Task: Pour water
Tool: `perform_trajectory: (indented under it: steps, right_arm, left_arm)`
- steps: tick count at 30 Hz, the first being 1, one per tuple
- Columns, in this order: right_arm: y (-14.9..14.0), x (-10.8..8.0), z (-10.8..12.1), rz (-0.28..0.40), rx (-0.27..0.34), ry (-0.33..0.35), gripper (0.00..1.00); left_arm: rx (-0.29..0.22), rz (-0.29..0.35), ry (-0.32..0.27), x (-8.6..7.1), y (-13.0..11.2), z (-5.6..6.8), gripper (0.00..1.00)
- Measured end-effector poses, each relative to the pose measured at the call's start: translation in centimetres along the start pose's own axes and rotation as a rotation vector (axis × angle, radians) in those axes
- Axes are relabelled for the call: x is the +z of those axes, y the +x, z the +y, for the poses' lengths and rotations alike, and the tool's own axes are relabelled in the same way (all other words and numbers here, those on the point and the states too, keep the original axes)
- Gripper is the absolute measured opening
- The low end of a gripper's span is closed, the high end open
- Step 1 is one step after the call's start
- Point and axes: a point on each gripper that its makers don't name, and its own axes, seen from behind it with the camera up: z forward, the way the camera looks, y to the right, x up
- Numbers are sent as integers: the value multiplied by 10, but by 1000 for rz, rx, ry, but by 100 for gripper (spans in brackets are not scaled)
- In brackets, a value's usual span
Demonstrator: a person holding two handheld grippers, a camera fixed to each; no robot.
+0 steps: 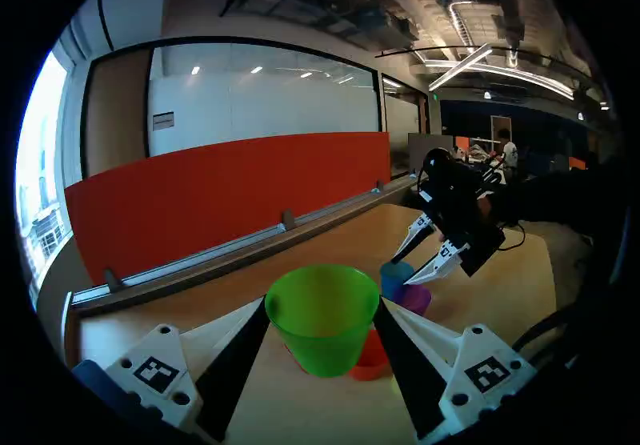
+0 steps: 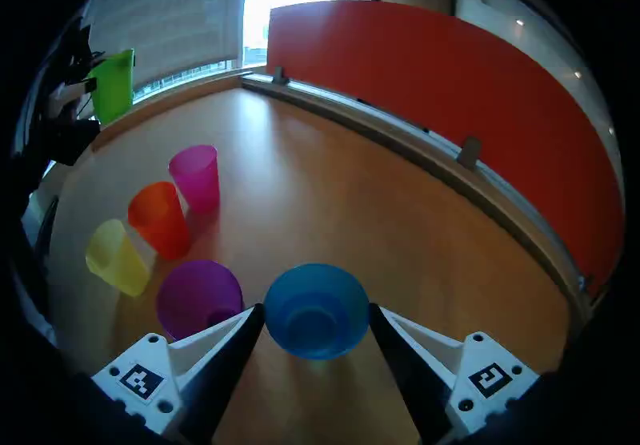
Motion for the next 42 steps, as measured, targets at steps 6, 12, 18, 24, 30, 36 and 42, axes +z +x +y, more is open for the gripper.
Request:
perform_trajectory:
  steps: [6,12,18,24,30,36,42]
  right_arm:
    - [-2,3,-1,-4,13,-3,100]
    - [-5,8,-1,-10,19,-2,100]
    - [-6,11,-2,-10,17,-5,100]
    - [-6,13,-1,-7,21,-9,96]
    - [-7,13,-1,8,42,-7,93]
    - [-8,12,-2,27,55,-10,92]
    - [-5,10,-2,50,79,-10,91]
  left_arm:
    - [-1,0,2,-1,-2,-2,89]
    - [-4,-4,6,-1,-4,-4,89]
    - [-7,-3,6,0,-4,-5,89]
    - [-7,-7,5,1,-6,-5,89]
    - [-10,-10,7,2,-9,-6,89]
    - [-11,-13,7,4,-10,-6,89]
    - [-15,-14,8,5,-10,-6,89]
